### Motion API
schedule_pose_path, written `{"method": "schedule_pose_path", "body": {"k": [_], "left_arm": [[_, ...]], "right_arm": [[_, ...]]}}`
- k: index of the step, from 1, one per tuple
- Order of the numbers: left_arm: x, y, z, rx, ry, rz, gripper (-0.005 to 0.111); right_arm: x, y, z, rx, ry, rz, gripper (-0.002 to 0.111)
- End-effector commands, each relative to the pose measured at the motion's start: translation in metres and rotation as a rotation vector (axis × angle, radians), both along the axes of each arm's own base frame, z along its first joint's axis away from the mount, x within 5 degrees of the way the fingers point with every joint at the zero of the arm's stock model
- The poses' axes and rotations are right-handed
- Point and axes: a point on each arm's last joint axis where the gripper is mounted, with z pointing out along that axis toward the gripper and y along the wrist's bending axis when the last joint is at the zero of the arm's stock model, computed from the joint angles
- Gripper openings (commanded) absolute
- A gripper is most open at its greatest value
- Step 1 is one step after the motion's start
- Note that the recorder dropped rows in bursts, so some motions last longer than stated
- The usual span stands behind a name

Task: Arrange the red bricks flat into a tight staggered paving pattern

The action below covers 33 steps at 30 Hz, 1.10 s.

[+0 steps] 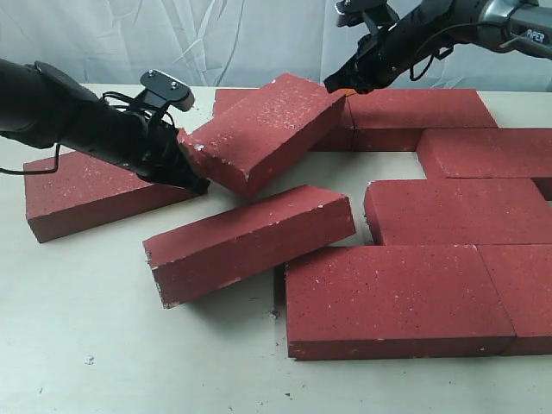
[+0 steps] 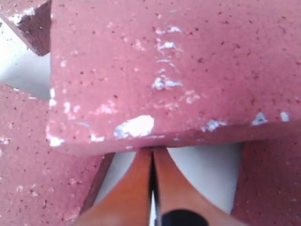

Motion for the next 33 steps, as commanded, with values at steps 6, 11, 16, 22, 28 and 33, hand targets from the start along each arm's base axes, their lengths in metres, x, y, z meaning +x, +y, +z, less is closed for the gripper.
{"method": "schedule_pose_path", "body": {"k": [6, 11, 16, 22, 28, 33], "left_arm": [[0.002, 0.001, 0.031, -0.004, -0.107, 0.015, 0.0], [0.007, 0.005, 0.033, 0.031, -0.162, 0.065, 0.0], [0.003, -0.013, 0.037, 0.01, -0.207, -0.013, 0.0], [0.01, -0.01, 0.015, 0.066, -0.188, 0.025, 0.0], [0.016, -0.003, 0.013, 0.107, -0.221, 0.1, 0.0], [0.014, 0.011, 0.026, 0.102, -0.243, 0.128, 0.0]], "right_arm": [[-0.04, -0.003, 0.077, -0.089, 0.059, 0.165, -0.001], [-0.063, -0.009, 0.096, -0.105, 0.137, 0.137, -0.001], [-0.097, -0.025, 0.091, -0.161, 0.135, 0.027, -0.001], [-0.112, -0.029, 0.059, -0.135, 0.145, -0.033, -0.001], [-0.11, -0.034, 0.045, -0.184, 0.115, -0.057, -0.001], [-0.117, -0.04, 0.054, -0.235, 0.144, -0.088, -0.001]]}}
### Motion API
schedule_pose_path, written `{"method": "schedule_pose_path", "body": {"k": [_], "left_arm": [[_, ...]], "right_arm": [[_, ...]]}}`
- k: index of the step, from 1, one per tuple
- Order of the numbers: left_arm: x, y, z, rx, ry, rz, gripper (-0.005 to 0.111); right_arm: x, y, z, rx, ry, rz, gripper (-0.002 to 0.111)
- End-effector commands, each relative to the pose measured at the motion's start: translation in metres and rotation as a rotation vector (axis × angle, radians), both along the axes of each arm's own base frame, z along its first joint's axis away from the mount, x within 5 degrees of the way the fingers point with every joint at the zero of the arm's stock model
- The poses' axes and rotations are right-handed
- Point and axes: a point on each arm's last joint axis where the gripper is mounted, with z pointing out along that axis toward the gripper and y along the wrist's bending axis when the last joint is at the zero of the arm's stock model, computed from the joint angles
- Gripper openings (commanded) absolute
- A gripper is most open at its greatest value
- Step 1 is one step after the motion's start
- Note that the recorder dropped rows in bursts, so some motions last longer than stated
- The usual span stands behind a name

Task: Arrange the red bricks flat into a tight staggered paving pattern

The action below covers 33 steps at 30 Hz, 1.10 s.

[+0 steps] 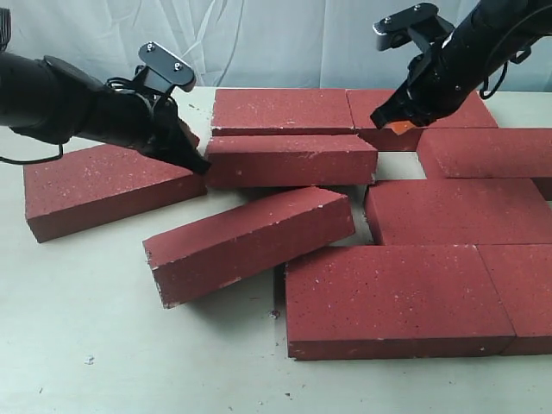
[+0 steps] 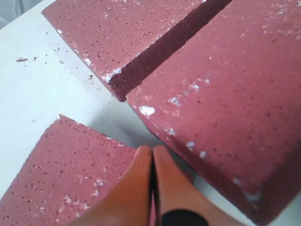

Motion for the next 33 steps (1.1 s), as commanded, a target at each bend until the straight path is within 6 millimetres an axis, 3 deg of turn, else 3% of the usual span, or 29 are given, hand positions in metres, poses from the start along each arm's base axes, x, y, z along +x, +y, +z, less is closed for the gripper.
{"method": "schedule_pose_path", "body": {"k": [1, 6, 10, 14, 18, 26, 33], "left_arm": [[-0.005, 0.016, 0.018, -0.032, -0.021, 0.038, 0.0], [-0.035, 0.03, 0.055, -0.149, 0.041, -0.037, 0.0], [-0.07, 0.032, 0.066, -0.105, 0.217, -0.139, 0.0], [-0.089, 0.043, 0.058, 0.041, 0.406, 0.011, 0.0], [-0.096, 0.056, 0.047, 0.127, 0.495, 0.175, 0.0], [-0.126, 0.056, 0.019, 0.079, 0.698, 0.223, 0.0], [-0.132, 0.051, 0.007, 0.022, 0.701, 0.253, 0.0]], "right_arm": [[-0.009, -0.006, 0.014, -0.041, 0.014, -0.033, -0.001], [-0.032, -0.003, 0.034, 0.075, 0.012, -0.078, -0.001], [-0.063, 0.002, 0.019, 0.167, 0.042, 0.011, -0.001], [-0.078, 0.005, -0.002, 0.204, 0.093, 0.068, -0.001], [-0.077, 0.007, -0.014, 0.193, 0.094, 0.125, -0.001], [-0.072, 0.027, -0.038, 0.161, 0.105, 0.234, -0.001], [-0.07, 0.041, -0.046, 0.115, 0.047, 0.269, -0.001]]}}
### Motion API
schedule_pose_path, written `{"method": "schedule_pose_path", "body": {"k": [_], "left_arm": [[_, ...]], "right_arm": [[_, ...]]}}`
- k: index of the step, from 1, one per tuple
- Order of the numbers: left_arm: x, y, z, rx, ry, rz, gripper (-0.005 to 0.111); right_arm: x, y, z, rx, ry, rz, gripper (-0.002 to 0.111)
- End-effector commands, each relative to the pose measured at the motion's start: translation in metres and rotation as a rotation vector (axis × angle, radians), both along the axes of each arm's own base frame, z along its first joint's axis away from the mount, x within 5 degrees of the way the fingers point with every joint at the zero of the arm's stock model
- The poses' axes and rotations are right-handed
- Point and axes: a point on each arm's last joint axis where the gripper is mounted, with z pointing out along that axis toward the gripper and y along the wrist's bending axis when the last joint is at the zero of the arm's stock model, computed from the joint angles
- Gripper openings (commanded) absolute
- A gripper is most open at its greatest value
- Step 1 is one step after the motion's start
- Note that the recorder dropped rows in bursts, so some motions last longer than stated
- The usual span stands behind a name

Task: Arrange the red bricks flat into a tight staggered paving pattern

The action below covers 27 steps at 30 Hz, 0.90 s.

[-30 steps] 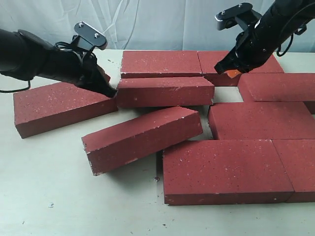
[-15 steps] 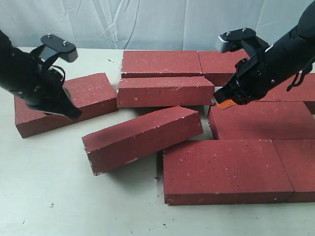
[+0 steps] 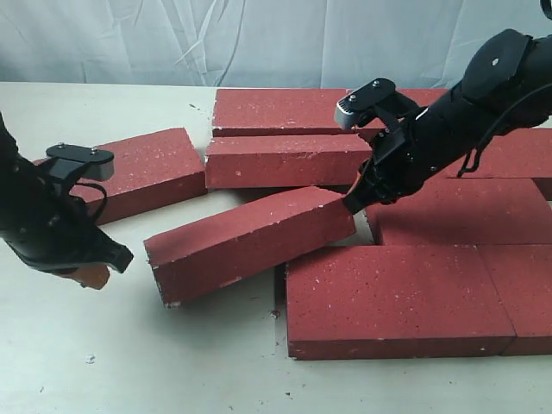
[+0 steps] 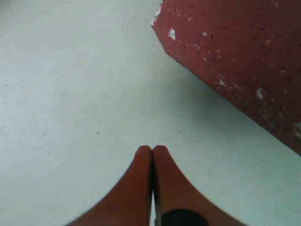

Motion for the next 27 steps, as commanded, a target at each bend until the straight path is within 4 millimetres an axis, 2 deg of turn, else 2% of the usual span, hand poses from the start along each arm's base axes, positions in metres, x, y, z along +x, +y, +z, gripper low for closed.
{"method": "schedule_pose_path", "body": {"k": [1, 6, 14, 18, 22, 27], "left_arm": [[-0.003, -0.007, -0.003, -0.027, -0.021, 0.017, 0.0], [-0.006, -0.022, -0.004, -0.034, -0.051, -0.027, 0.0], [-0.003, -0.035, -0.001, -0.09, -0.129, -0.03, 0.0], [-0.001, -0.04, 0.001, -0.147, -0.159, -0.048, 0.0], [-0.003, -0.039, 0.004, -0.129, -0.15, -0.089, 0.0], [-0.005, -0.028, 0.03, -0.073, -0.139, -0.096, 0.0]], "right_arm": [[0.003, 0.003, -0.005, -0.024, -0.038, 0.015, -0.001], [0.004, 0.004, -0.012, -0.027, -0.016, 0.014, -0.001], [-0.001, 0.01, -0.01, 0.015, 0.033, 0.016, -0.001], [-0.006, 0.026, -0.004, 0.046, 0.056, 0.071, -0.001], [-0.014, 0.043, -0.003, 0.059, 0.063, 0.114, -0.001], [-0.023, 0.063, 0.003, 0.084, 0.077, 0.175, -0.001]]}}
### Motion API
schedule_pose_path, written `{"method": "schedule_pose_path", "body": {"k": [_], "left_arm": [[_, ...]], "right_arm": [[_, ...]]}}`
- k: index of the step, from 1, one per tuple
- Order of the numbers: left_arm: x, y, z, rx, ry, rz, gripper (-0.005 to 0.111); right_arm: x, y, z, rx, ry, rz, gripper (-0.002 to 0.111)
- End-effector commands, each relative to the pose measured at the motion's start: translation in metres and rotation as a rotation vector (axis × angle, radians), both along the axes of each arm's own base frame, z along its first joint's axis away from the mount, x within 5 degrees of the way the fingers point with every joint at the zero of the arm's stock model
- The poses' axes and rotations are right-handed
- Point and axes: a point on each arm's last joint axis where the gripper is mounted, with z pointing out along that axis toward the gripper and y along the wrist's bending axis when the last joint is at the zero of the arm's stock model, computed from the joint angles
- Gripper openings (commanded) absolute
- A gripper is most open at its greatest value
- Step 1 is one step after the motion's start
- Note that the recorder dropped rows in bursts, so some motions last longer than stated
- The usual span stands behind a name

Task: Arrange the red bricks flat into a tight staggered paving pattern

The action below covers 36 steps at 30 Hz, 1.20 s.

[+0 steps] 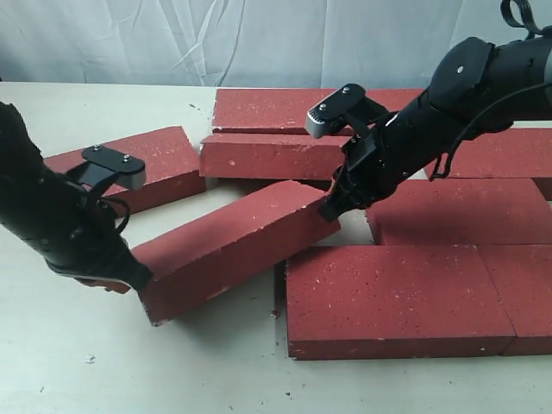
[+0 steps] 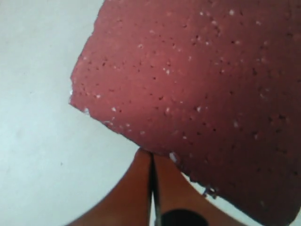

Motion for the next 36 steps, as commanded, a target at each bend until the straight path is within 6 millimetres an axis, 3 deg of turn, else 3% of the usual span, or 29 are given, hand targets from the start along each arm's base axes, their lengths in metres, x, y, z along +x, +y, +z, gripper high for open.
{"method": "schedule_pose_path", "body": {"k": [1, 7, 13, 18, 22, 28, 31, 36], "left_arm": [[0.004, 0.005, 0.037, -0.021, -0.068, 0.083, 0.0], [0.0, 0.036, 0.066, 0.138, -0.181, 0.141, 0.0], [0.004, 0.053, 0.058, 0.21, -0.177, 0.182, 0.0], [0.0, 0.063, 0.039, 0.25, -0.123, 0.19, 0.0], [0.003, 0.077, 0.039, 0.353, -0.156, 0.207, 0.0], [0.009, 0.1, 0.042, 0.462, -0.213, 0.364, 0.0], [0.011, 0.094, 0.044, 0.396, -0.239, 0.387, 0.0], [0.022, 0.072, 0.058, 0.102, -0.38, 0.445, 0.0]], "right_arm": [[-0.02, 0.033, 0.01, 0.077, 0.092, 0.097, -0.001], [-0.033, 0.062, 0.012, 0.089, 0.043, 0.152, -0.001], [-0.042, 0.085, 0.011, 0.096, -0.039, 0.171, -0.001], [-0.036, 0.089, -0.006, 0.055, -0.068, 0.167, -0.001], [-0.029, 0.086, -0.018, -0.008, -0.122, 0.193, -0.001], [-0.025, 0.08, -0.017, -0.022, -0.121, 0.173, -0.001], [-0.028, 0.077, -0.008, -0.036, -0.139, 0.209, -0.001], [-0.038, 0.057, 0.043, 0.003, -0.159, 0.228, -0.001]]}}
